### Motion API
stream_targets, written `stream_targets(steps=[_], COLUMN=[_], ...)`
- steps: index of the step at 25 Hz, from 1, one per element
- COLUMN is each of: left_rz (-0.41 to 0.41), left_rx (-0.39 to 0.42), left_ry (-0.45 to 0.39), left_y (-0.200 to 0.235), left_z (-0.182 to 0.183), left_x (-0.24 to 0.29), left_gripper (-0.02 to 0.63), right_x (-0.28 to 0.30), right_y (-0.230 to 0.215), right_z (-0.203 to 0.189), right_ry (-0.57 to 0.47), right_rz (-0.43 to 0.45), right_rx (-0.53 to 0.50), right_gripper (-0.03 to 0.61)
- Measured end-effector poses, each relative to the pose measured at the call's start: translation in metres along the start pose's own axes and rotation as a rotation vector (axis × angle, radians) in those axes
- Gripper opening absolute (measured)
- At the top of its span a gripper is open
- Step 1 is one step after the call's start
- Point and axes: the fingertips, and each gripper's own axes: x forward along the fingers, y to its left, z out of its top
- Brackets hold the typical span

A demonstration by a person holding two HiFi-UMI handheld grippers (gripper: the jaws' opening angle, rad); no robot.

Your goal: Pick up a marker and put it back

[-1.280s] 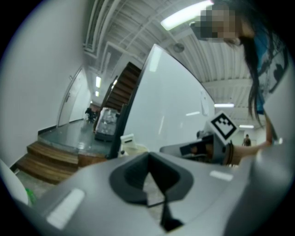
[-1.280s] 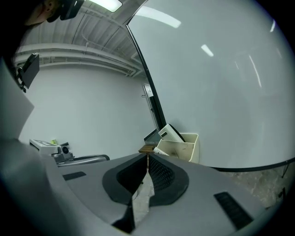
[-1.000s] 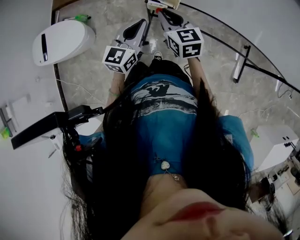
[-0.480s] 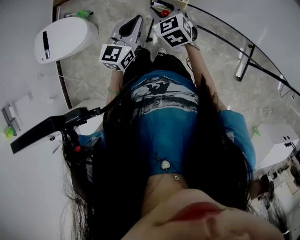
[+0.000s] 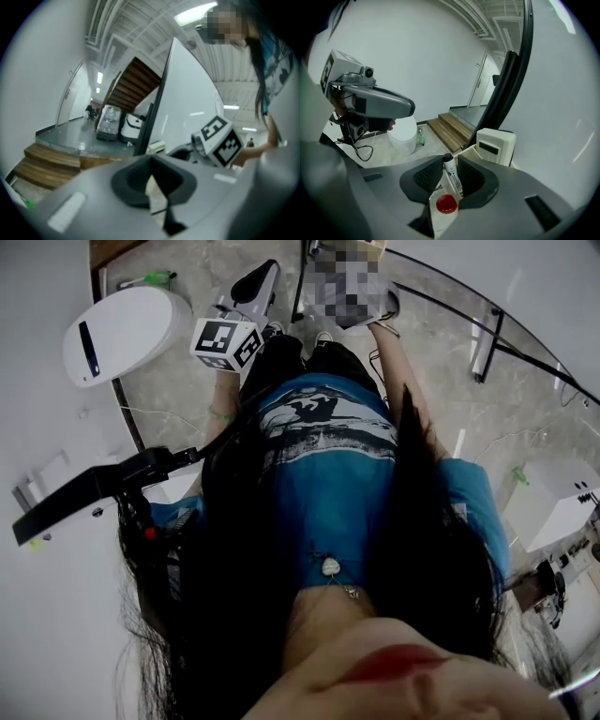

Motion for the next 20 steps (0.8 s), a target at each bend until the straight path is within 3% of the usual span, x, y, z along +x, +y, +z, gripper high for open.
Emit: stream_targets(steps=[5,20], left_rz=[-0.037,-0.167], left_rx=[0.000,-0.014], left_ry=[-0.001,-0.028], left_y=[-0.012,-0.043], left_z=[0.005,0.005], left_x=[0.006,0.012], left_gripper=[0.003,0.003], right_x=[-0.026,-0.107], right_y=[-0.014,-0.052], right_z=[0.004,0.013], right_ry=[-0.058,-0.355], right_rz=[-0.050,-0.232], right_rx=[0.056,0.356], right_gripper=[0.086,0.071])
